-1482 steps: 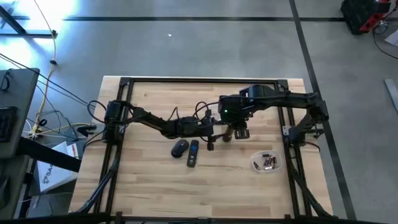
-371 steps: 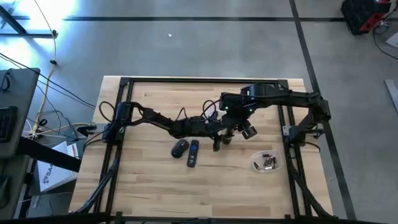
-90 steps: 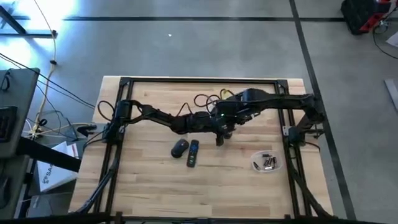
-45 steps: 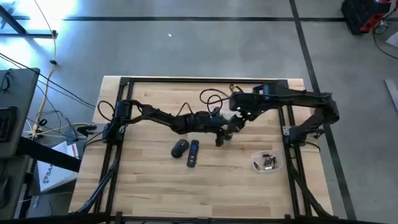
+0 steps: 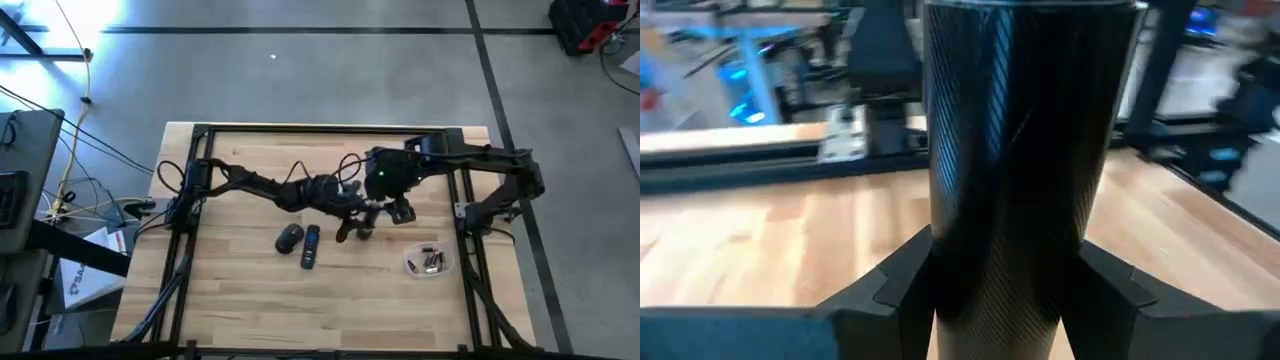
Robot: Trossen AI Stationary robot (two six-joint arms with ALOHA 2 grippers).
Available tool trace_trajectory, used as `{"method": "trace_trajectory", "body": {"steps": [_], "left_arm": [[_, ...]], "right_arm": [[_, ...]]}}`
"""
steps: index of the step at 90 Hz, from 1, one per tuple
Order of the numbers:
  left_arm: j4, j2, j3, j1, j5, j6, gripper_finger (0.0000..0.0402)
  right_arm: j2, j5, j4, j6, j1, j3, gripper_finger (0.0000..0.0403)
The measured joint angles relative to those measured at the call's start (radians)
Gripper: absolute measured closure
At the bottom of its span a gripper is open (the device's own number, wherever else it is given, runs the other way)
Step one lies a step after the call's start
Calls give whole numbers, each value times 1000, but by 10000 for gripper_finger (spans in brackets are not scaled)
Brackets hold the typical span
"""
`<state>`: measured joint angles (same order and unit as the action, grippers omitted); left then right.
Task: Insert battery
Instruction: Close the flashlight battery compartment
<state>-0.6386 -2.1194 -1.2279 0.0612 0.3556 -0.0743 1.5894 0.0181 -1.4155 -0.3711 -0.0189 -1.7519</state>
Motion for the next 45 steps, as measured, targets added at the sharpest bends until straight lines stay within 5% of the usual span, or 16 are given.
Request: {"method": "trace_trajectory", "body": {"steps": [45], "left_arm": [[-2,-1,1,-2,279,-84,255]], "right_arm": [[20,69,40,-149,104,-1,187]]}}
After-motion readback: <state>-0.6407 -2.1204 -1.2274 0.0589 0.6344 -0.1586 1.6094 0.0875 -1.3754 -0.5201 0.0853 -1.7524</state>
